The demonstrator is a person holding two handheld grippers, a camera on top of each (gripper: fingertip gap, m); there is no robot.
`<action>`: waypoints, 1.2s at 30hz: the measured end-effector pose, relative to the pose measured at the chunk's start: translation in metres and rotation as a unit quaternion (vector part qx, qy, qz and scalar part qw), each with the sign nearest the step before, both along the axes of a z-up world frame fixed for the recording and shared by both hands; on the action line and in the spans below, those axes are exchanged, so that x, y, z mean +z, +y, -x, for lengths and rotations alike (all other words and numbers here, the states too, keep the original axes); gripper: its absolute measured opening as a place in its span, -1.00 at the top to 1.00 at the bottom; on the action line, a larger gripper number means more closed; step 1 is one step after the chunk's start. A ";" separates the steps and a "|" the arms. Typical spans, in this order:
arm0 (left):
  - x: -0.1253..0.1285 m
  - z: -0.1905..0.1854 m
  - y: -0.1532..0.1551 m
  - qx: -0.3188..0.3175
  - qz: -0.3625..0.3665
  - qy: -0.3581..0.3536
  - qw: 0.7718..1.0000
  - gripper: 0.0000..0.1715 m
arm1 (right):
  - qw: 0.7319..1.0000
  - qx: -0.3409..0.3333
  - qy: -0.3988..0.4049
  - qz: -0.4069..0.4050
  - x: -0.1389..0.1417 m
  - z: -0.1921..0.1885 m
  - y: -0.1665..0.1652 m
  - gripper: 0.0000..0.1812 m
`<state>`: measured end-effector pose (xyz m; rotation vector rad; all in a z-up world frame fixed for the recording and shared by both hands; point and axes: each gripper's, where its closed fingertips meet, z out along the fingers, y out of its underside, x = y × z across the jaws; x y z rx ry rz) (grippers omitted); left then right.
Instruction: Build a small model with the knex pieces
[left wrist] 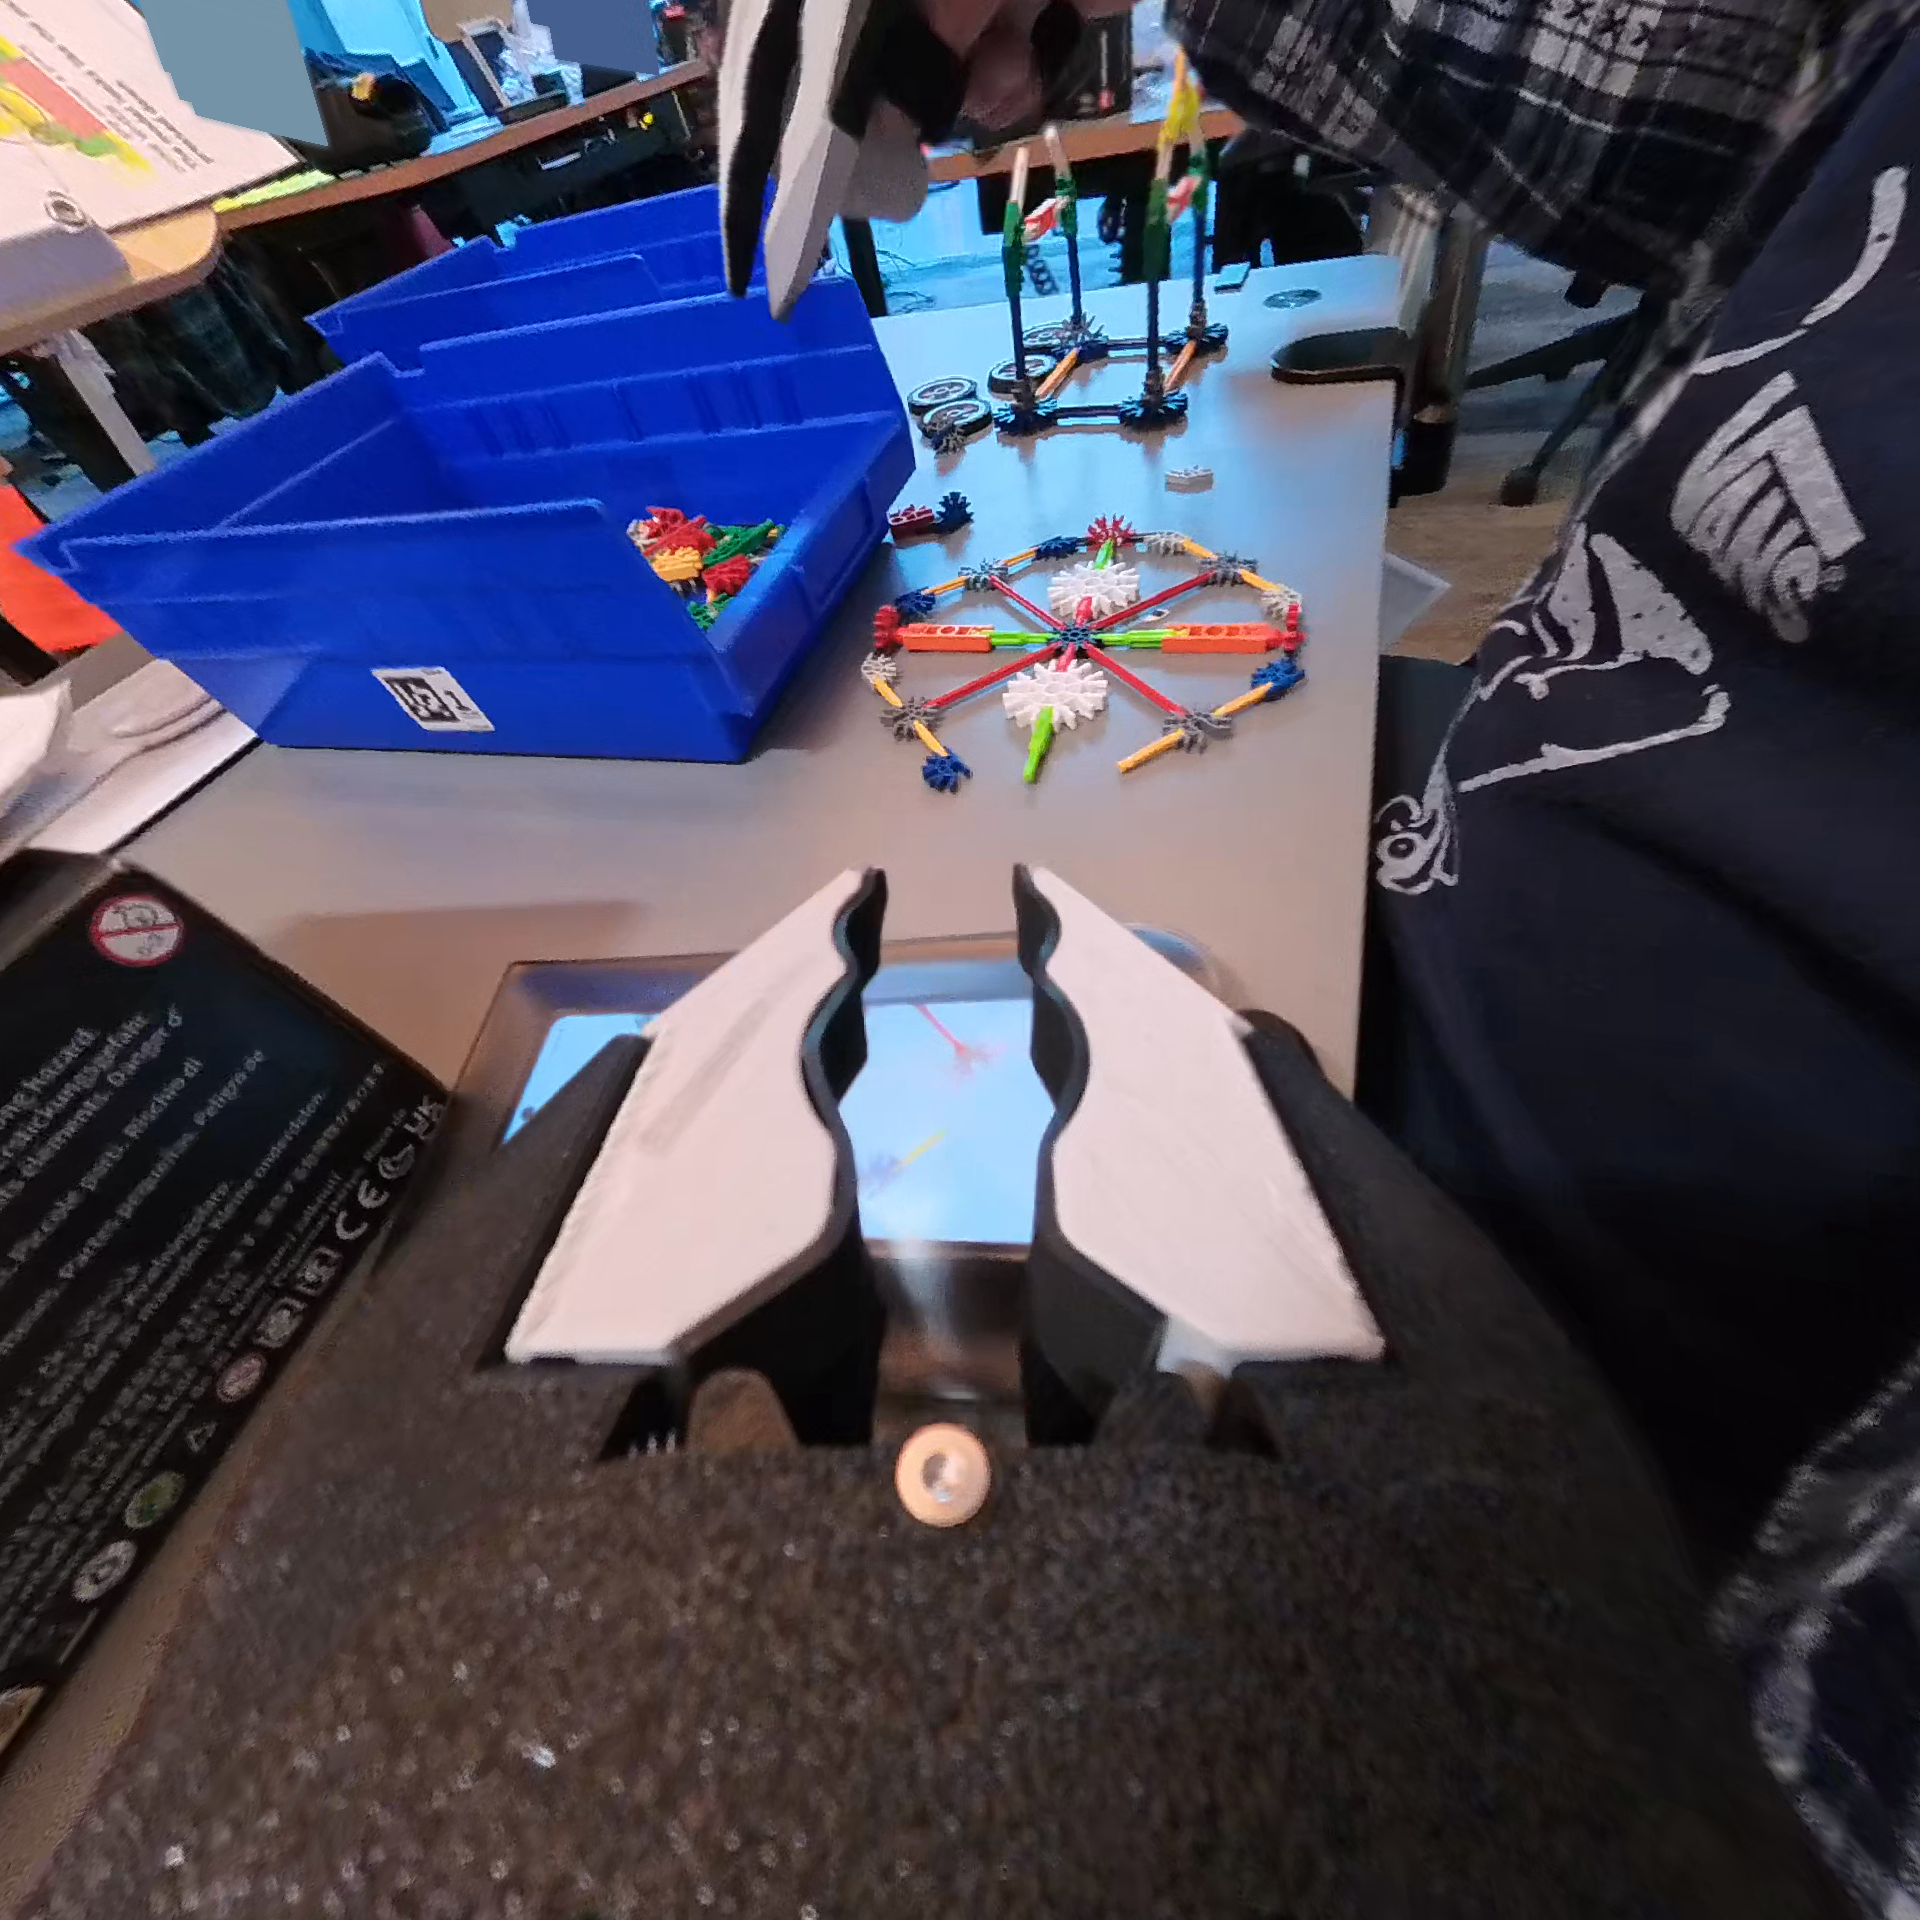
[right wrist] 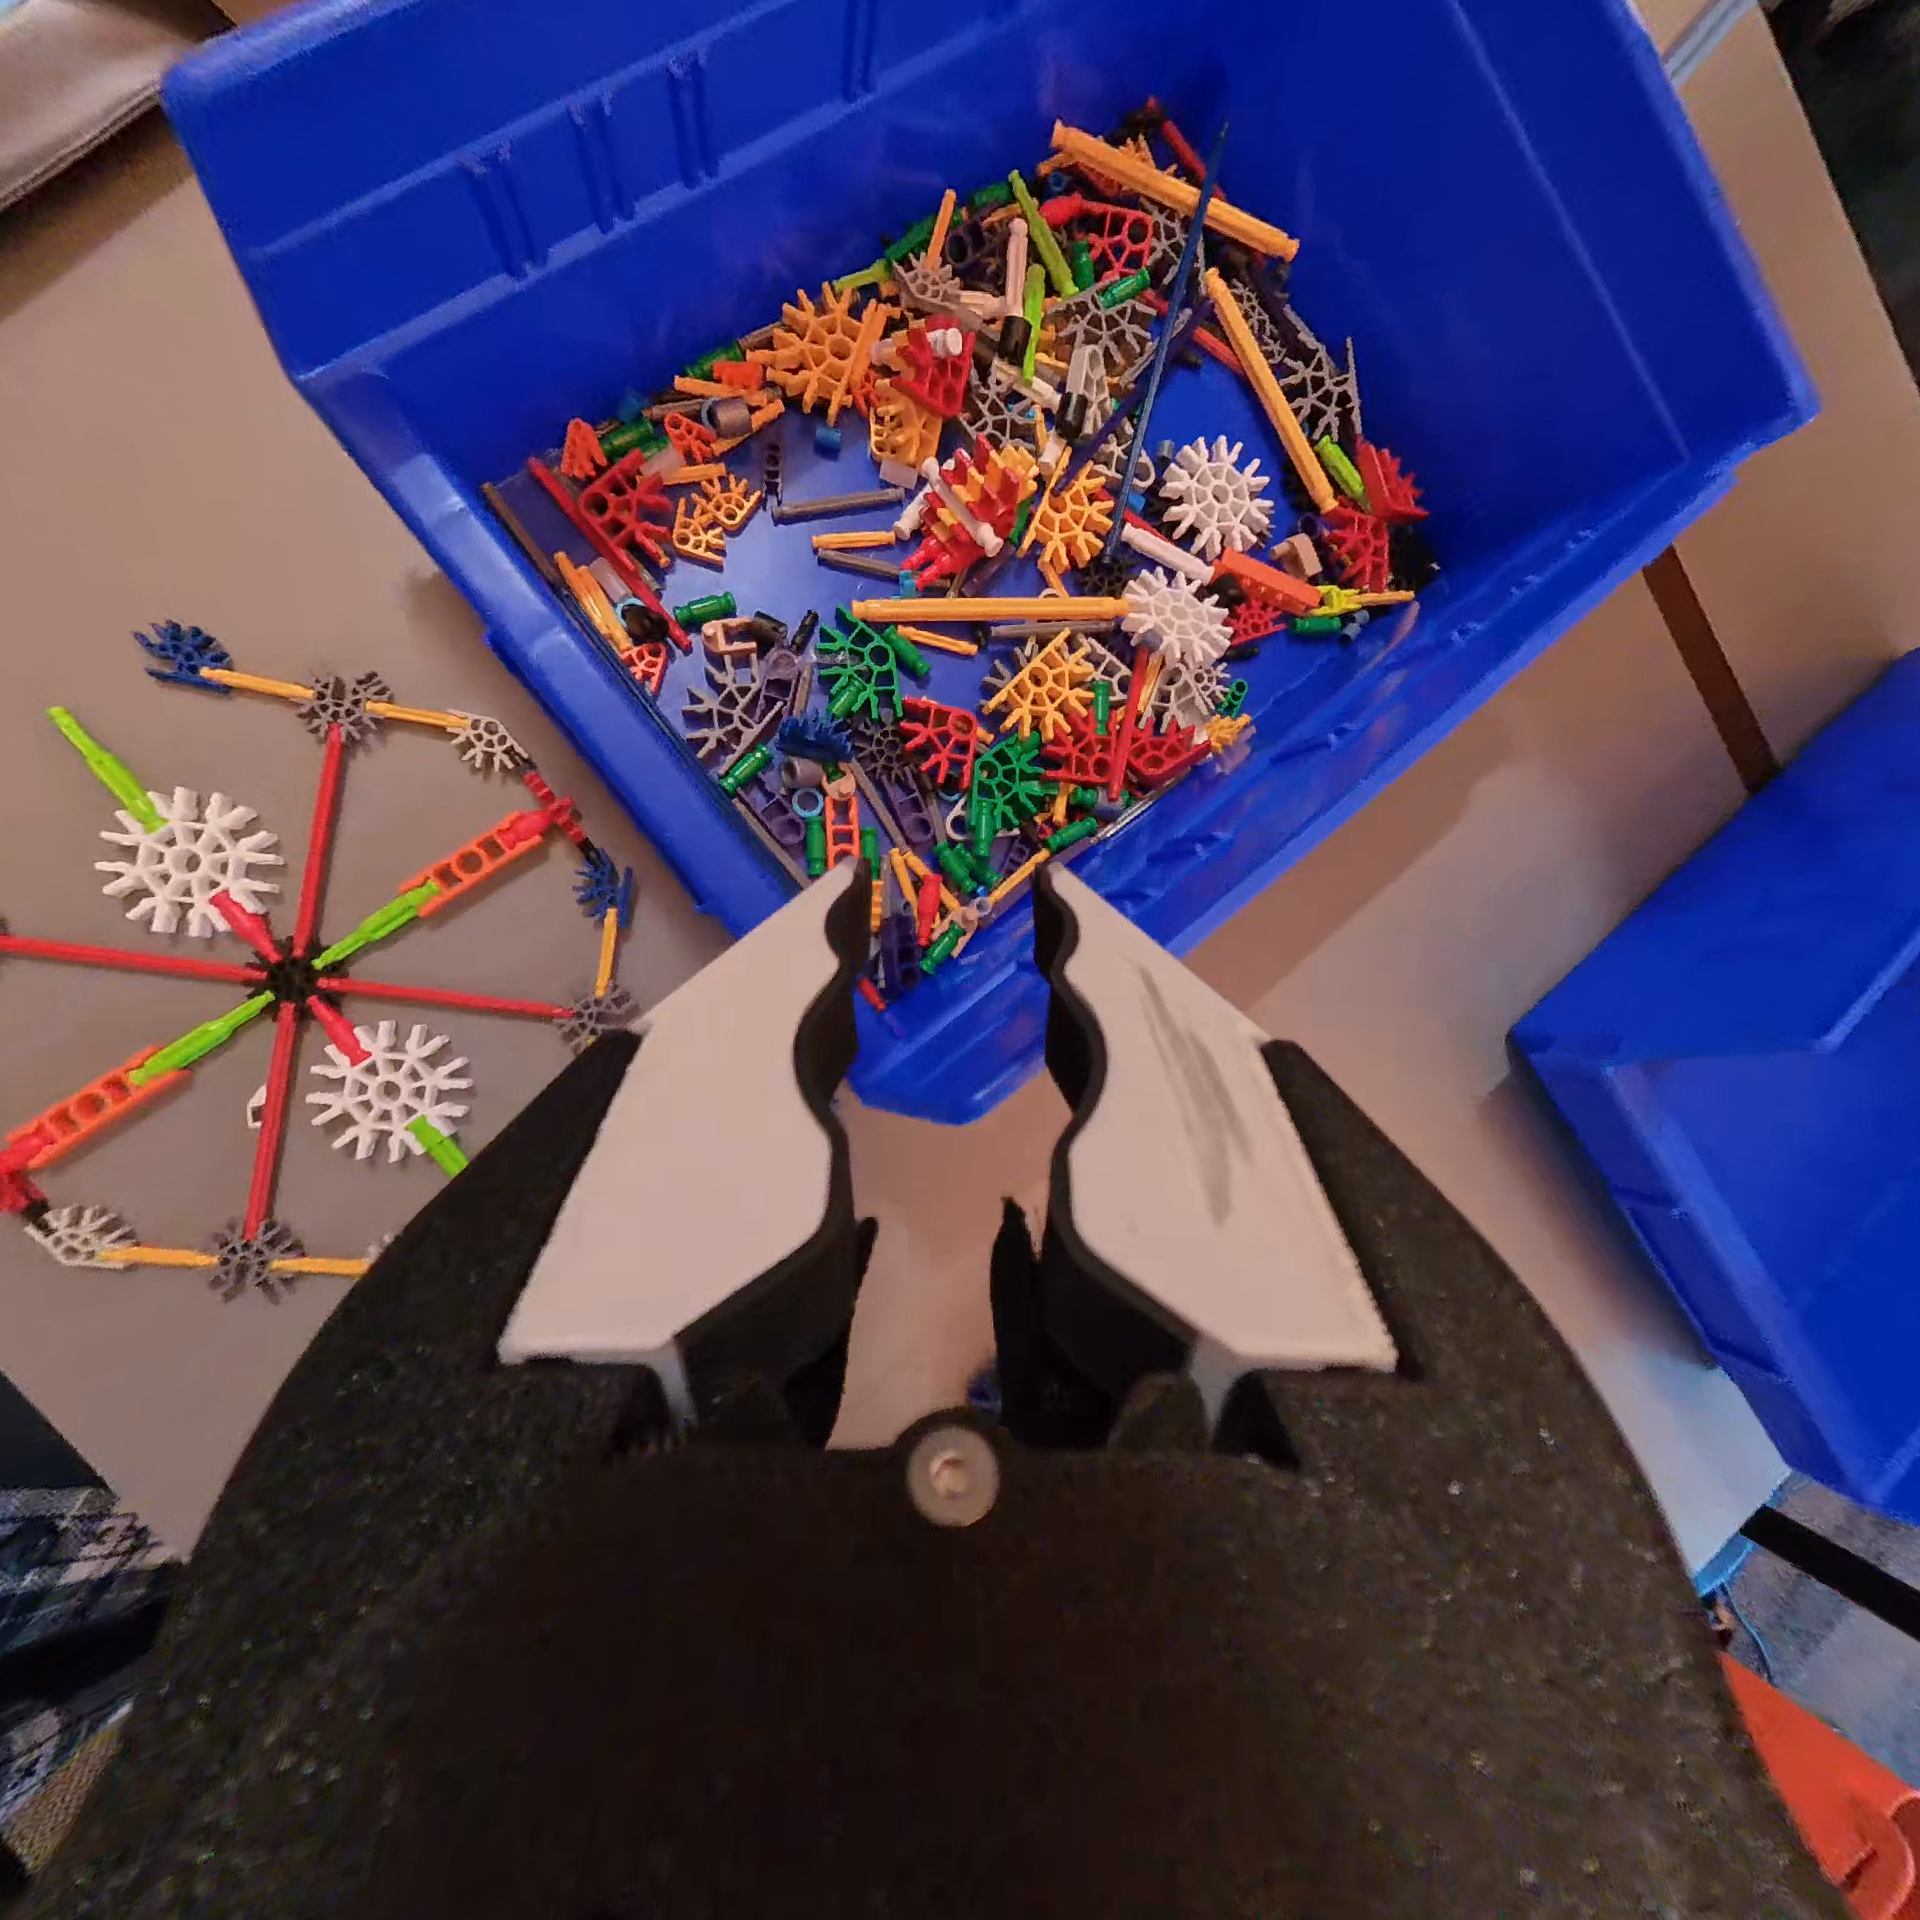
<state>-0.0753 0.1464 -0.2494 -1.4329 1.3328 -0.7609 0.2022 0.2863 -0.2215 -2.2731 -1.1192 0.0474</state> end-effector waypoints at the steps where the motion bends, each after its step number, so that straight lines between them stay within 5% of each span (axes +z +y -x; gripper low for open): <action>1: 0.001 -0.001 0.003 0.002 -0.002 -0.003 1.000 0.71 | 1.000 0.006 -0.004 0.004 -0.002 0.003 0.004 0.67; 15: 0.015 0.008 0.042 0.073 -0.030 -0.063 0.995 0.73 | 0.985 0.135 -0.057 0.086 -0.031 0.066 0.048 0.66; 27: 0.013 0.007 0.049 0.081 -0.032 -0.061 0.994 0.73 | 0.949 0.257 -0.045 0.176 -0.093 0.135 0.021 0.72; 36: 0.015 0.008 0.050 0.081 -0.030 -0.068 0.994 0.73 | 0.968 0.181 -0.083 0.154 -0.080 0.090 0.050 0.86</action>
